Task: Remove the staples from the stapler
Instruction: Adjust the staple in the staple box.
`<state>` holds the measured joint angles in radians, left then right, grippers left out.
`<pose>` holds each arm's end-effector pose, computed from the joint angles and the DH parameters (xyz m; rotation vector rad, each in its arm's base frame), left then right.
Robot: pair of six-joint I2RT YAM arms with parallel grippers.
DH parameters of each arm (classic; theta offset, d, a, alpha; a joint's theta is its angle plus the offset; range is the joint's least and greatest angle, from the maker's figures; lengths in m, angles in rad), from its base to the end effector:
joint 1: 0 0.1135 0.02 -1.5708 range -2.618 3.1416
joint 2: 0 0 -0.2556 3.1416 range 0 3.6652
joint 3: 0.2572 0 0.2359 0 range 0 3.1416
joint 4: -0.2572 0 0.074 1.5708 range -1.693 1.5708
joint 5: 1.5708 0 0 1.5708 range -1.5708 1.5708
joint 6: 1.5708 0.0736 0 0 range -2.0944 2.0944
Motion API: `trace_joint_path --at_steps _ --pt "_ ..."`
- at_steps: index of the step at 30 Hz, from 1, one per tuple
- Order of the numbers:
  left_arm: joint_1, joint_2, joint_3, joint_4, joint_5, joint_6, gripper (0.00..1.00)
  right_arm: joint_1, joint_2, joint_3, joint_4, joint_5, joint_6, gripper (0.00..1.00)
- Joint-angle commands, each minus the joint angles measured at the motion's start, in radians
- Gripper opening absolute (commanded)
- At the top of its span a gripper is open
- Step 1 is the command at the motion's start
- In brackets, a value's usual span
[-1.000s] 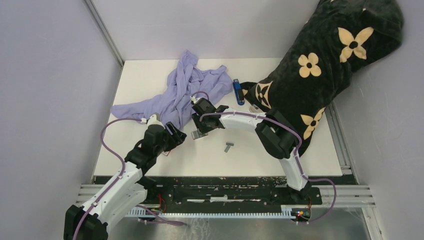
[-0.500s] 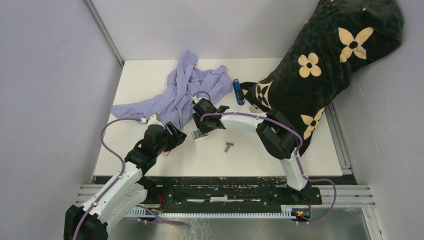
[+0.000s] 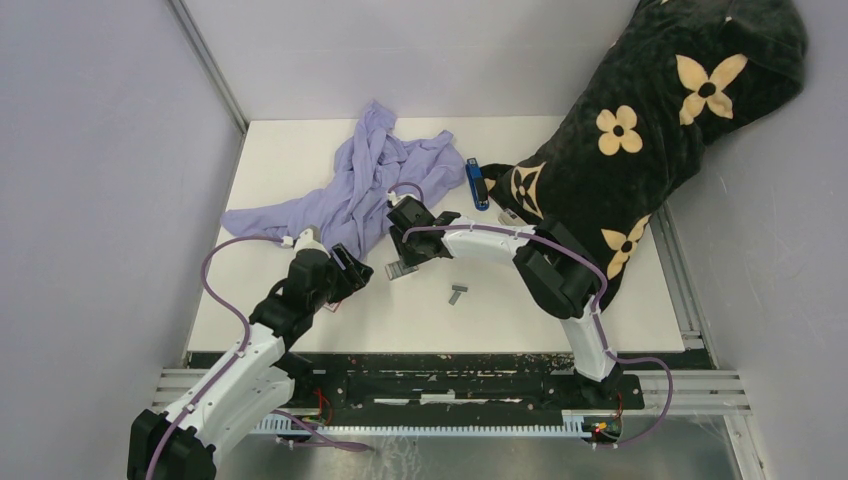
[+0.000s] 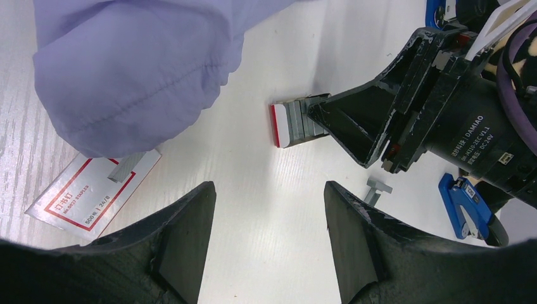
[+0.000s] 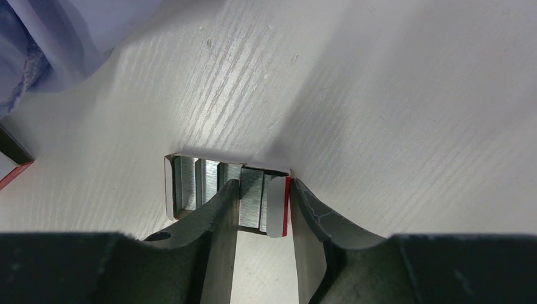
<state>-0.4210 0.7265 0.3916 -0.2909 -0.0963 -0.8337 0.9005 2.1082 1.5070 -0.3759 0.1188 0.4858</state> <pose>0.1703 -0.0685 0.1787 -0.5169 2.1979 -0.5891 0.2896 0.3513 0.1316 -0.4860 2.5388 0.3869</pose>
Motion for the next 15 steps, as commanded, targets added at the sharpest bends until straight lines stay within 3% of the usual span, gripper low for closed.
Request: trace_joint_path --at_steps 1,15 --pt "0.004 -0.002 0.015 0.019 -0.011 -0.024 0.71 -0.006 -0.055 -0.006 0.012 0.033 0.016 0.41" --pt "0.003 -0.004 0.019 0.019 -0.008 -0.025 0.71 -0.012 -0.074 -0.006 0.014 0.008 -0.014 0.55"
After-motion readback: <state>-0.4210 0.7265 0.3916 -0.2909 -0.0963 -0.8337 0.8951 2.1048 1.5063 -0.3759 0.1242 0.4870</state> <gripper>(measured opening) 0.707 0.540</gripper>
